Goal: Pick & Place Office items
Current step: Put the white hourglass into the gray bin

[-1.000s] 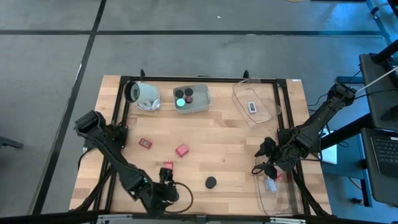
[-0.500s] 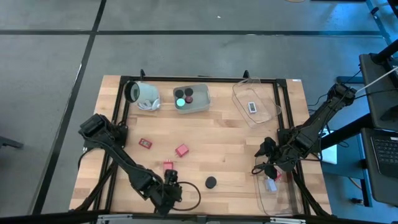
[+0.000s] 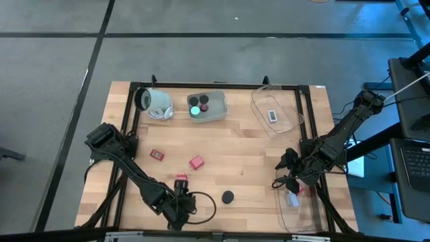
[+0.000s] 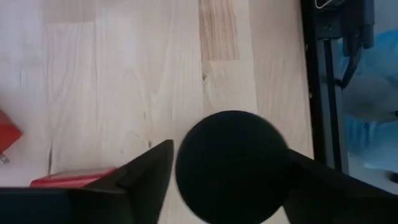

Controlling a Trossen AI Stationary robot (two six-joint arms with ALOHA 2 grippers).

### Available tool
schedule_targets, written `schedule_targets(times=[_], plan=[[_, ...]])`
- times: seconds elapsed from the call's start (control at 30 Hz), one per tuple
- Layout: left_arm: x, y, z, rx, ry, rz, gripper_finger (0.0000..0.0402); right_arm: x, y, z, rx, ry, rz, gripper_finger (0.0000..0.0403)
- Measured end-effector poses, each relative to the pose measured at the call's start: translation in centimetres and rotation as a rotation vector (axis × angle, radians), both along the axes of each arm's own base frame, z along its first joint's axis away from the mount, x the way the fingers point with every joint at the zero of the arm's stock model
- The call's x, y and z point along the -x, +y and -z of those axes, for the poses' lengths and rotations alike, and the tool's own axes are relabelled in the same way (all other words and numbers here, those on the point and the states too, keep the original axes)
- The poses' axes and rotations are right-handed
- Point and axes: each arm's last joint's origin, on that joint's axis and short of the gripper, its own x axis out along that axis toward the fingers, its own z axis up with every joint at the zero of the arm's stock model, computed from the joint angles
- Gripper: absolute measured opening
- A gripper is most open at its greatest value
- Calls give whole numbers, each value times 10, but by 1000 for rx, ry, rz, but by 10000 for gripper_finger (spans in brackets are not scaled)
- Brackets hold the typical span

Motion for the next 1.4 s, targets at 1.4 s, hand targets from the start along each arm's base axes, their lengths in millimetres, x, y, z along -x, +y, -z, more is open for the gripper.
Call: schedule_targets(times=[1.4], plan=[[-73,359,-37,-243,-178,-845,203,0,0,0,-1,-1,0,286]])
